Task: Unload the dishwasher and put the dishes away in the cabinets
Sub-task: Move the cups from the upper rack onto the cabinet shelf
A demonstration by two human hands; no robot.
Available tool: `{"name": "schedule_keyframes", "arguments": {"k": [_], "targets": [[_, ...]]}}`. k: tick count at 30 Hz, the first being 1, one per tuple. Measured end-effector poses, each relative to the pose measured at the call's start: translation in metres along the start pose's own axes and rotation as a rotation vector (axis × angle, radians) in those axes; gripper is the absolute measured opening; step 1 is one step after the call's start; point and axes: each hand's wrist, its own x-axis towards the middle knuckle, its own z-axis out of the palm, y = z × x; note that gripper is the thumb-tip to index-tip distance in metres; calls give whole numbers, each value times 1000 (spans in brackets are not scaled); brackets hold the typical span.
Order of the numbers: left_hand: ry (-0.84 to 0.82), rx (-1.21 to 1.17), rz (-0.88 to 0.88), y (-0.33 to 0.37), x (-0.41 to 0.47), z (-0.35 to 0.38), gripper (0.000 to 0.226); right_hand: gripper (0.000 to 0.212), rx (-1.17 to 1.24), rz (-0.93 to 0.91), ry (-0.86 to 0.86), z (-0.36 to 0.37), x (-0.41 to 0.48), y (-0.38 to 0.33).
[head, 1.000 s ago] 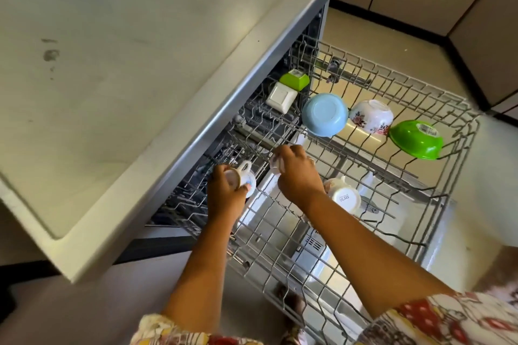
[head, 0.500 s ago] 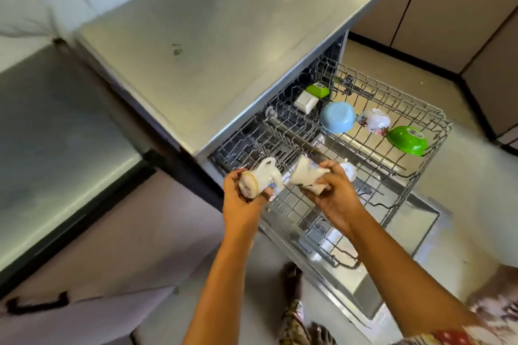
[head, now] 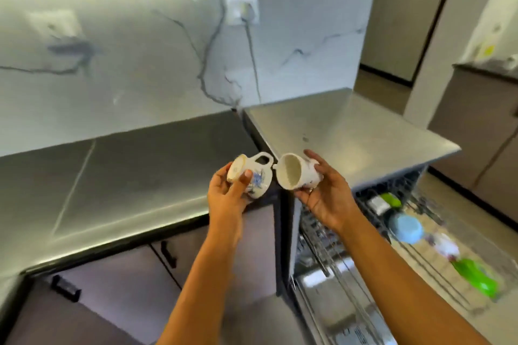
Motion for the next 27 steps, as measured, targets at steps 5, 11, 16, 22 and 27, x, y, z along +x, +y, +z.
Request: {"name": "schedule_keyframes", "arguments": {"k": [5, 11, 16, 22, 27], "targets": [[43, -51, 181, 83, 48, -37, 46, 25, -78, -79, -255, 102, 51, 6], [48, 88, 453, 203, 122, -89, 47, 59, -223, -249, -544, 228, 121, 12], [49, 305, 739, 311, 176, -118, 43, 91, -333, -442, -582, 323, 176, 2], [57, 393, 928, 414, 221, -103, 40, 87, -349, -654, -684, 413, 217, -30], [118, 552, 1133, 472, 247, -70, 46, 69, -508, -784, -719, 480, 250, -75]]}}
